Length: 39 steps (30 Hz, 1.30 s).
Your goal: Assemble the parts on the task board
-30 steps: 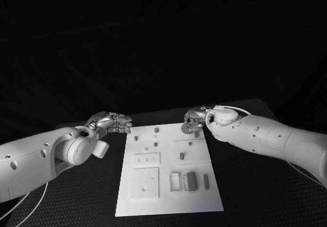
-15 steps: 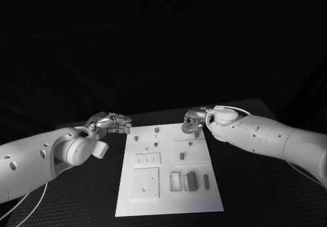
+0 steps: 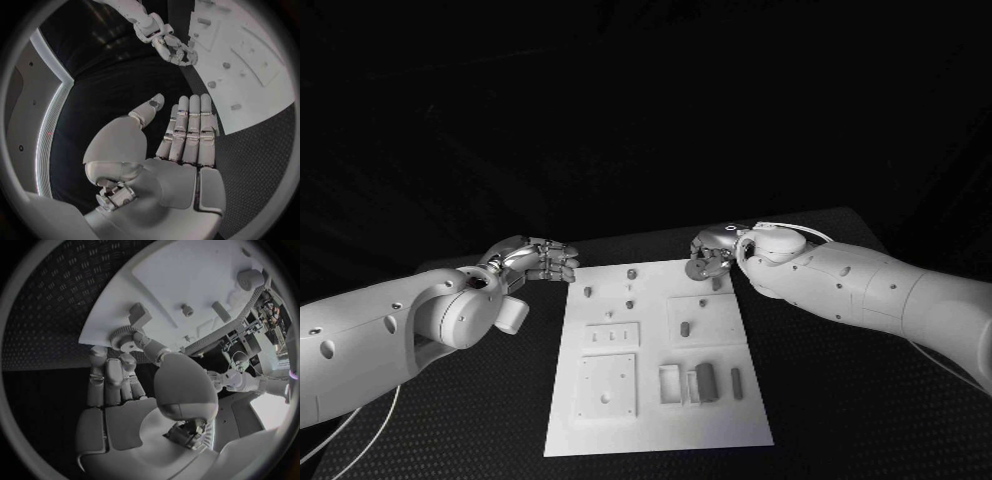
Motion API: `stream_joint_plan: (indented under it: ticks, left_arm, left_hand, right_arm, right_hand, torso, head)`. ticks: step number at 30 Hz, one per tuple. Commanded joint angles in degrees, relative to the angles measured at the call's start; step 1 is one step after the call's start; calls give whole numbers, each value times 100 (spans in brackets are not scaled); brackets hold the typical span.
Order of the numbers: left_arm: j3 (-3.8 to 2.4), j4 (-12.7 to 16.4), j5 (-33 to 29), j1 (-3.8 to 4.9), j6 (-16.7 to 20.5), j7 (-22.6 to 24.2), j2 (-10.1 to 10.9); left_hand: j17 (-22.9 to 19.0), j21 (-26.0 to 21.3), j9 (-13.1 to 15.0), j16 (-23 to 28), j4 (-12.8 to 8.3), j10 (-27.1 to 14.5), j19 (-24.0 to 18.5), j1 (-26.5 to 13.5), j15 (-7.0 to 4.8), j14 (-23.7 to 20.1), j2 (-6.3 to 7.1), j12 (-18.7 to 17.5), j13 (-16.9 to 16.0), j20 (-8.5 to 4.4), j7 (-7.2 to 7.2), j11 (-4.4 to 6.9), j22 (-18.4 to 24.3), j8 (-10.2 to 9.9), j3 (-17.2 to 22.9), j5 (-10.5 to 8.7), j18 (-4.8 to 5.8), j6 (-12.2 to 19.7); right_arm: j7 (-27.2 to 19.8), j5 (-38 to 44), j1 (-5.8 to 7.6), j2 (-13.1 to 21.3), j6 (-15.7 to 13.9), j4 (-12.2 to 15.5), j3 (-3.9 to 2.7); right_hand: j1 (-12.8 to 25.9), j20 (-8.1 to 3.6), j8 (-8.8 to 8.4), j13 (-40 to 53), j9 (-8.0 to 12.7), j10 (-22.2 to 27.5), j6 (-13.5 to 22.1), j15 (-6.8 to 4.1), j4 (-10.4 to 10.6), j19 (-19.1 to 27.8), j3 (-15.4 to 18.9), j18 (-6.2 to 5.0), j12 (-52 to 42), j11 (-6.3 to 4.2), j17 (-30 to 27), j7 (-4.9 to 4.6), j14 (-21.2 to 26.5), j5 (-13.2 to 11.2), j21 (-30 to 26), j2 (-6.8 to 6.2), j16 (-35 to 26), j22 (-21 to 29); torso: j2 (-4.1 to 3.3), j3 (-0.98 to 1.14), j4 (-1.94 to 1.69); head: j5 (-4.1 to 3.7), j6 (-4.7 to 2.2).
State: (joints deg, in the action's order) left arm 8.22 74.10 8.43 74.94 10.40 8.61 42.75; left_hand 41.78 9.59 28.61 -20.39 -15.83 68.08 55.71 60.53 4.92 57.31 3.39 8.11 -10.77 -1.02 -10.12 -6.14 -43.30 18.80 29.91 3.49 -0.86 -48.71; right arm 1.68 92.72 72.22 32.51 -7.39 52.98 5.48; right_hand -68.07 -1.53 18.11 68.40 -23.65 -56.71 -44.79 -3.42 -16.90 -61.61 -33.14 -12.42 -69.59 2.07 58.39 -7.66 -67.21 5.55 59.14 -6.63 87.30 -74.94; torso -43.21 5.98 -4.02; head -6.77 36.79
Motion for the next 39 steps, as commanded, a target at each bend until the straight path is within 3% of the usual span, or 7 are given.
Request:
stream_joint_plan:
  ticks: [1, 8, 20, 23, 26, 29, 39]
  left_arm:
    - [-3, 12, 8, 0, -60, -5, 2]
    - [-3, 20, 8, 0, -62, -17, 14]
    - [-3, 39, 10, 0, -71, -35, 38]
    - [-2, 39, 10, 0, -71, -38, 42]
    - [-2, 34, 10, 0, -72, -43, 44]
    - [-2, 32, 10, 0, -67, -44, 41]
    - [-2, 31, 11, 0, -48, -37, 41]
  left_hand:
    - [9, -32, 8, 38, 0, -24, -19, -25, 20, 20, 11, -19, -10, 38, -16, -29, -8, -18, -13, -21, -99, 18]
    - [12, -34, 10, 42, 1, -25, -20, -28, 20, 19, 12, -22, -11, 39, -16, -30, -9, -19, -15, -22, -98, 19]
    - [17, -37, 12, 49, 0, -27, -22, -28, 22, 19, 15, -26, -13, 40, -17, -31, -11, -21, -16, -23, -98, 21]
    - [19, -38, 12, 51, 1, -28, -22, -29, 22, 19, 16, -27, -14, 40, -17, -32, -12, -21, -17, -23, -98, 22]
    - [20, -39, 13, 52, 1, -29, -23, -31, 22, 19, 16, -29, -14, 41, -18, -32, -12, -22, -18, -23, -97, 23]
    - [21, -40, 13, 54, 2, -29, -23, -32, 23, 18, 17, -30, -15, 41, -18, -33, -13, -22, -19, -23, -97, 23]
    - [26, -43, 15, 61, 5, -31, -24, -37, 25, 17, 18, -34, -17, 42, -19, -34, -15, -24, -20, -23, -97, 25]
  right_arm:
    - [72, 185, -32, 26, 199, -6, 20]
    - [66, 299, -36, 28, 207, -13, 20]
    - [56, 570, -111, 23, 176, -94, 64]
    - [45, 558, -127, 29, 195, -104, 68]
    - [48, 555, -128, 37, 141, -82, 69]
    - [119, 574, -128, 41, 60, -26, 69]
    - [617, 893, -125, 39, -484, 229, 64]
  right_hand:
    - [-78, 16, 75, -13, -29, 69, -287, 13, 2, 45, 28, -258, -40, 71, -6, -148, 43, -11, 22, 0, 29, -107]
    - [-88, 27, 123, -29, -38, 80, -401, 17, 4, 42, 36, -258, -54, 67, -10, -139, 46, -11, 29, 55, 38, -106]
    - [-45, 36, 115, -54, -21, 90, -422, 12, 11, 31, 72, -258, -62, 63, -41, -135, 65, -10, 40, -21, 37, -104]
    - [-49, 36, 137, -68, -24, 87, -482, 4, 12, 20, 54, -258, -70, 51, -32, -121, 51, -7, 43, 29, 41, -102]
    - [87, 42, 188, -100, -33, 60, -618, -29, 18, -6, 53, -258, -93, 12, -13, -83, 12, -8, 54, 208, 54, -100]
    - [176, 34, 222, -124, -40, 39, -714, -56, 20, -23, 50, -258, -105, -16, 6, -50, -20, -7, 63, 287, 63, -100]
    - [382, -35, 358, -238, -120, -133, -1085, -184, 26, -135, 42, -258, -120, -154, 121, 94, -249, -7, 96, 319, 80, -92]
  torso:
    - [0, 2, -335]
    - [0, 1, -338]
    - [3, -3, -336]
    - [3, -5, -338]
    - [3, -5, -340]
    - [3, -5, -340]
    - [3, -7, -341]
  head:
    - [-4, 15]
    - [-12, 17]
    - [-47, 20]
    - [-52, 21]
    - [-54, 20]
    - [-54, 20]
    - [-61, 13]
